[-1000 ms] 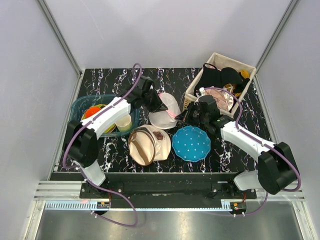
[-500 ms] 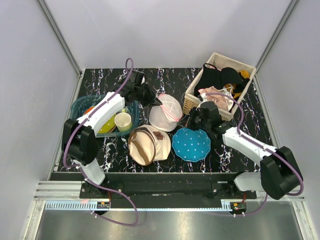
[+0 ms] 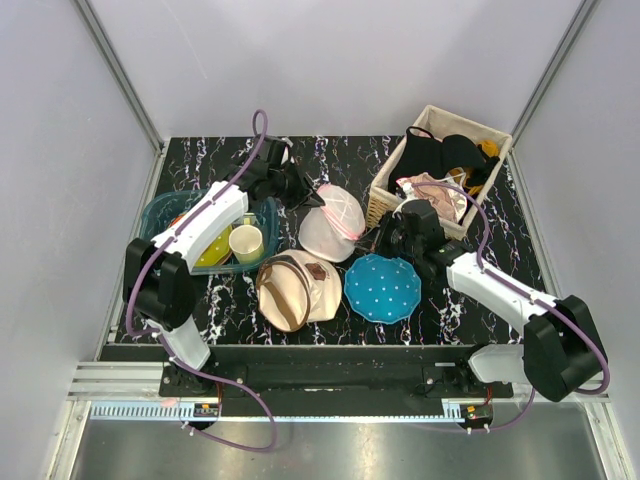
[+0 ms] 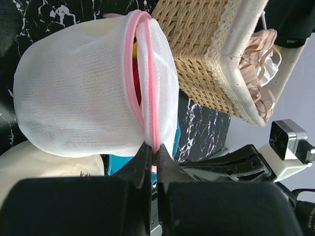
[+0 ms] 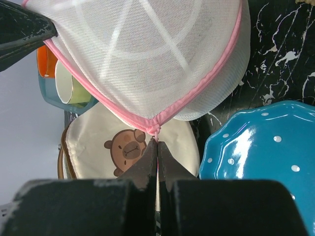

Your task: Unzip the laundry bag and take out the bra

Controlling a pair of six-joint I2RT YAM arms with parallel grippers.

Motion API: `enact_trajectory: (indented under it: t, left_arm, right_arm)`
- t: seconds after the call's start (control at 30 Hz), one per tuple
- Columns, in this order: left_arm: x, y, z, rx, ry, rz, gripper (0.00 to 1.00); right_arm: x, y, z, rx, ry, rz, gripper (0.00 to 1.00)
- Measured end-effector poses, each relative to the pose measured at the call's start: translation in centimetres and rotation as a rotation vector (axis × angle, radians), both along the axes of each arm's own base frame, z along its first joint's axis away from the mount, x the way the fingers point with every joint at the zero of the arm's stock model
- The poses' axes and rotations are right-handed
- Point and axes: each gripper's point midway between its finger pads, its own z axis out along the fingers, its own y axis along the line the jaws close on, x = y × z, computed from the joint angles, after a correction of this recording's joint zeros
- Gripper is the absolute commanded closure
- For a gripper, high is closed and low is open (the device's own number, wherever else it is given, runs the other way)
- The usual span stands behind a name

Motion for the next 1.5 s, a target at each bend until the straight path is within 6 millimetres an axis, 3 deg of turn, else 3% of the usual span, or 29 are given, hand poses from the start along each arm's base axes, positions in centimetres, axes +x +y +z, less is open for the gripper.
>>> enact_trajectory:
  t: [0.27, 0.4, 0.43, 0.47, 0.6, 0.7, 0.83, 0.93, 1.07, 1.27, 1.5]
  left_arm:
    - [-0.4, 0.0, 0.6, 0.019, -0.025, -0.050, 1.00]
    - [-0.7, -0.1, 0.5, 0.022, -0.026, -0.073, 1.00]
    - [-0.6, -0.1, 0.6, 0.024, -0.038, -0.076, 1.00]
    - [-0.6, -0.2, 0.7, 0.025, -0.052, -0.083, 1.00]
    - [-1.2, -0.5, 0.7, 0.025, -0.084, -0.105, 1.00]
    - [-2.2, -0.8, 0.0, 0.027, -0.082, -0.124, 1.00]
    - [-3.0, -1.3, -0.8, 0.032, -0.074, -0.147, 1.00]
    - [-3.2, -1.7, -0.5, 0.031, -0.093, -0.164, 1.00]
    - [-3.5, -1.9, 0.1, 0.026, -0.111, -0.174, 1.00]
    - [-4.0, -1.8, 0.2, 0.025, -0.116, -0.179, 1.00]
    - [-4.1, -1.8, 0.2, 0.023, -0.115, -0.182, 1.00]
  right_arm:
    - [0.2, -0.3, 0.1, -0.028, -0.028, -0.002, 1.00]
    - [0.0, -0.8, -0.3, -0.055, -0.022, -0.012, 0.37]
    - [-0.3, -1.1, -0.7, -0.080, -0.007, -0.015, 0.24]
    - [-0.5, -1.6, -1.3, -0.113, 0.008, -0.015, 0.21]
    - [-0.7, -2.6, -1.2, -0.185, 0.025, -0.024, 0.20]
    - [0.3, -2.4, 1.5, -0.191, -0.030, -0.022, 0.22]
    - [1.5, -0.8, 5.2, -0.170, -0.113, -0.002, 0.21]
    - [1.8, 1.1, 6.5, -0.161, -0.147, 0.035, 0.20]
    - [2.3, 3.2, 5.6, -0.171, -0.132, 0.073, 0.20]
    - [2.8, 4.4, 2.1, -0.225, -0.064, 0.098, 0.21]
    - [2.7, 4.7, 1.6, -0.288, -0.099, 0.085, 0.32]
